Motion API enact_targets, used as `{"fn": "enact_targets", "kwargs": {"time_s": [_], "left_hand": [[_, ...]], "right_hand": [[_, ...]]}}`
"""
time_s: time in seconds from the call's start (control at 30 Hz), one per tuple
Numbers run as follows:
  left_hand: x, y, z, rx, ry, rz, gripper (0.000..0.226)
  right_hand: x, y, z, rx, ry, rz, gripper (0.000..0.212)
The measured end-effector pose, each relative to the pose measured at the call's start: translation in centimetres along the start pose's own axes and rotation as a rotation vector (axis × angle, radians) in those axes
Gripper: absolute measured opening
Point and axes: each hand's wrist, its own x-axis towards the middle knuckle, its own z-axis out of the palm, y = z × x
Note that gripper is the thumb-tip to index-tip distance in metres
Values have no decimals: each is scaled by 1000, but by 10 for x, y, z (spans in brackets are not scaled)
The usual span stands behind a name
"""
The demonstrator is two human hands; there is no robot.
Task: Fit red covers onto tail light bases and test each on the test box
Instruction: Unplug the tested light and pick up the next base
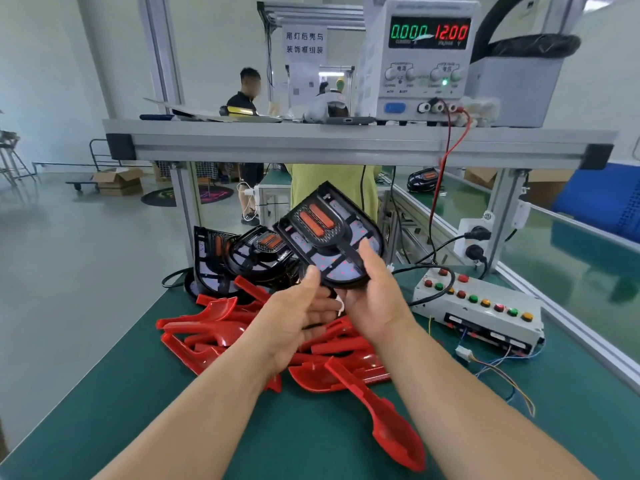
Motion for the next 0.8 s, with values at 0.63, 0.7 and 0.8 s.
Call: {"fn": "enact_targets", "kwargs": {"time_s": [0.63,0.7,0.8], "left_hand": [[15,-36,-15,-426,-129,-113,80],[13,-34,-12,-432,-159,-83,79],[11,-24,-10,-393,-217,-131,81]], "right_hand": [[-66,-14,-78,140,-43,189,46],[-68,-19,-80,88,-43,216,45],[-75,-27,-86,-6,-60,298,44]]}}
